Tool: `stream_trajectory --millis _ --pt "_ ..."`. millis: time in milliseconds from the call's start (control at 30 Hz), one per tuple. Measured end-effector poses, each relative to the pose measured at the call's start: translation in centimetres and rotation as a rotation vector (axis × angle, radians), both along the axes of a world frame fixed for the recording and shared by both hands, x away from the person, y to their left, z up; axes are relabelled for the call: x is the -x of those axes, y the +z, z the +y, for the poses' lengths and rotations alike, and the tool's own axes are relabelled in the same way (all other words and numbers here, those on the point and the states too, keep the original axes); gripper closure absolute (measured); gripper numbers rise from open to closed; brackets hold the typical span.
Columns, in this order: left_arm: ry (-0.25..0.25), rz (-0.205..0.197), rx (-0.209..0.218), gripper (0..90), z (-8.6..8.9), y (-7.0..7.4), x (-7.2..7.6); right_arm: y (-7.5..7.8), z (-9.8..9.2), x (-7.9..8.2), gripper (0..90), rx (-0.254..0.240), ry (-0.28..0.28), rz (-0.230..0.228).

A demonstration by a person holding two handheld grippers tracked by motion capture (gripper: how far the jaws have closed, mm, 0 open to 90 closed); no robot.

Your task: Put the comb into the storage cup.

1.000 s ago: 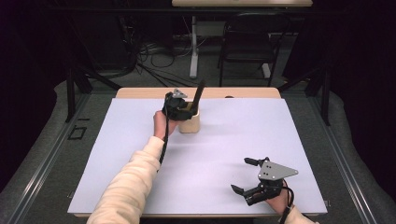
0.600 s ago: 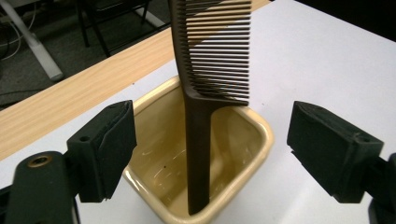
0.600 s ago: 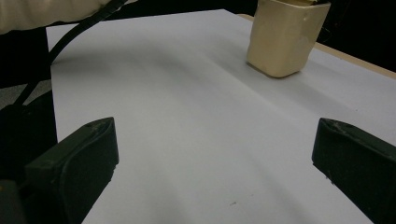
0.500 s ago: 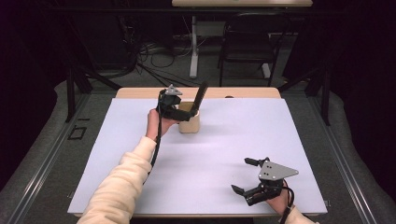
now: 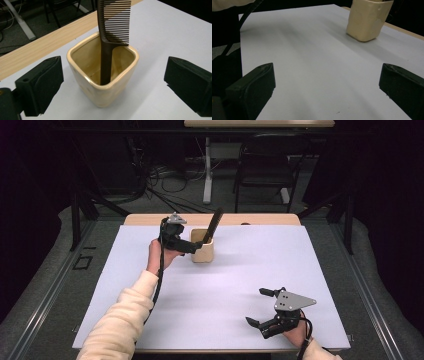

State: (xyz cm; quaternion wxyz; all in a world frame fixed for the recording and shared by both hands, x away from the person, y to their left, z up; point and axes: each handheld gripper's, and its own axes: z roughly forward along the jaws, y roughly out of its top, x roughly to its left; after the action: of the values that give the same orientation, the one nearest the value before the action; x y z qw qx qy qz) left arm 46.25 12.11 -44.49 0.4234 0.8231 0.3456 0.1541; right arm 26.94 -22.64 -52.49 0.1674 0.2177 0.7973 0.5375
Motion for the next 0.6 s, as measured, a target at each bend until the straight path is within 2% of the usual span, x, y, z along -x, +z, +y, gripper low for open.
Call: stream_trajectory --millis 267,600 --pt "0.008 -0.007 -0.001 0.3 0.7 -0.4 0.8 -0.1 0.1 -0.3 0.0 -0.002 0.006 0.006" --pt "0.006 -0.002 -0.014 0.3 1.3 -1.0 2.7 0.2 0.4 -0.3 0.0 -0.008 0.014 -0.001"
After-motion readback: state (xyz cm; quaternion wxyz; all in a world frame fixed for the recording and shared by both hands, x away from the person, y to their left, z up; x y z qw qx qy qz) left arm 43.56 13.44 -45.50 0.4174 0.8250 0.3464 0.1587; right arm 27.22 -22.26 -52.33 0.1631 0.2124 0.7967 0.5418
